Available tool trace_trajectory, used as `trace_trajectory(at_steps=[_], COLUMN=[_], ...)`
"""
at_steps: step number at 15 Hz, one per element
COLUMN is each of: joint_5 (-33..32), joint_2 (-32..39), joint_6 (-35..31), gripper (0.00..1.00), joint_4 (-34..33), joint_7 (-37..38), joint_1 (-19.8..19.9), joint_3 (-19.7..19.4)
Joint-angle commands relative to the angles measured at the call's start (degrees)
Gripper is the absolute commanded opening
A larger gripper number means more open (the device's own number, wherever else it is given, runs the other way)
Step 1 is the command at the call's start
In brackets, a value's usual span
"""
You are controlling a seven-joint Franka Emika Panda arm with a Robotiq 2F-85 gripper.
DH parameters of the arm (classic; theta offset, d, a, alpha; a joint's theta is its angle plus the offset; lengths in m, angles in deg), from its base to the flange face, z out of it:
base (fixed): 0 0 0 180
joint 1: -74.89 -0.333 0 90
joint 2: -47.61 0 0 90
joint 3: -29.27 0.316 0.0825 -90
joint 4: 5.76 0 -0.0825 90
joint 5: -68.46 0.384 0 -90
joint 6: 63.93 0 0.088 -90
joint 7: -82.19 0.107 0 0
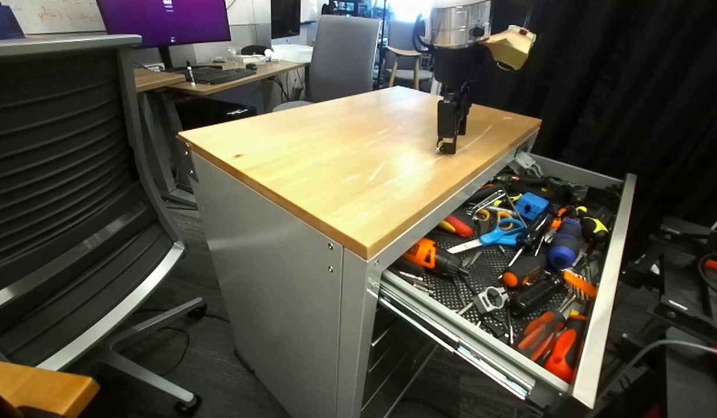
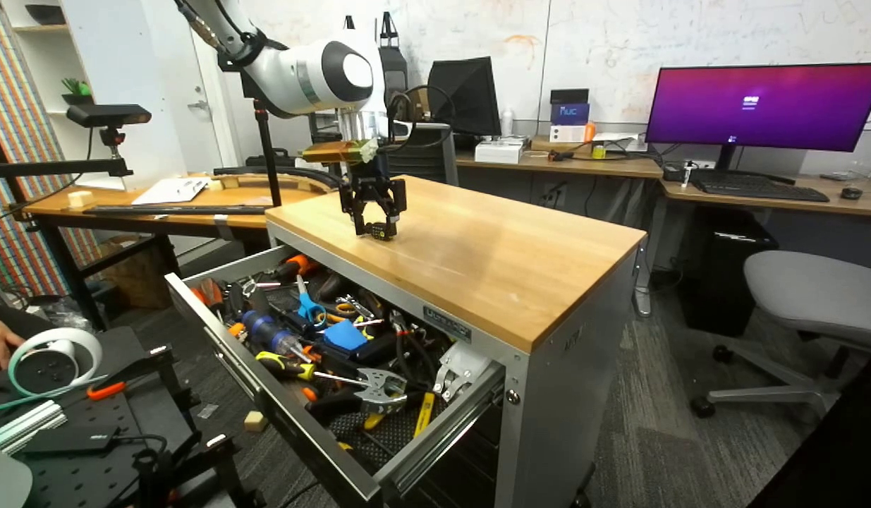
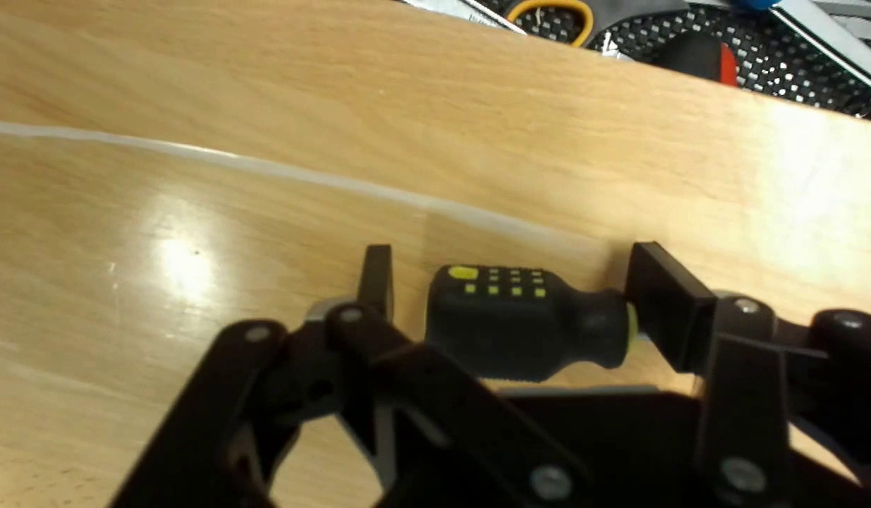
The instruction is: Put the screwdriver in the first top open drawer the close the drawer
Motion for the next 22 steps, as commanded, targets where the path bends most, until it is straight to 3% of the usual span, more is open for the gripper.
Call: trace_trajectory(at_steps=[1, 2, 9, 15, 20, 21, 22], joint_5=[-0.8, -0.7, -0.2, 2.3, 3.8, 3.6, 1.5], joint_2=[2.2, 2.2, -1.4, -11.2, -17.1, -18.1, -19.0], joint_6=[-0.8, -0.6, 0.5, 4.0, -0.3, -1.8, -3.5], gripper=[0.49, 0.44, 0.44, 0.44, 0.44, 0.92, 0.94], joint_4=[-2.2, -2.4, 0.7, 14.7, 24.3, 25.8, 27.2], joint_7=[0.8, 0.5, 1.7, 4.1, 3.9, 4.3, 6.7], joint_1=[-1.3, -1.3, -1.2, -0.2, -0.4, -0.5, -1.0], joint_3=[-0.7, -0.6, -0.7, -0.4, 1.1, 1.4, 1.4])
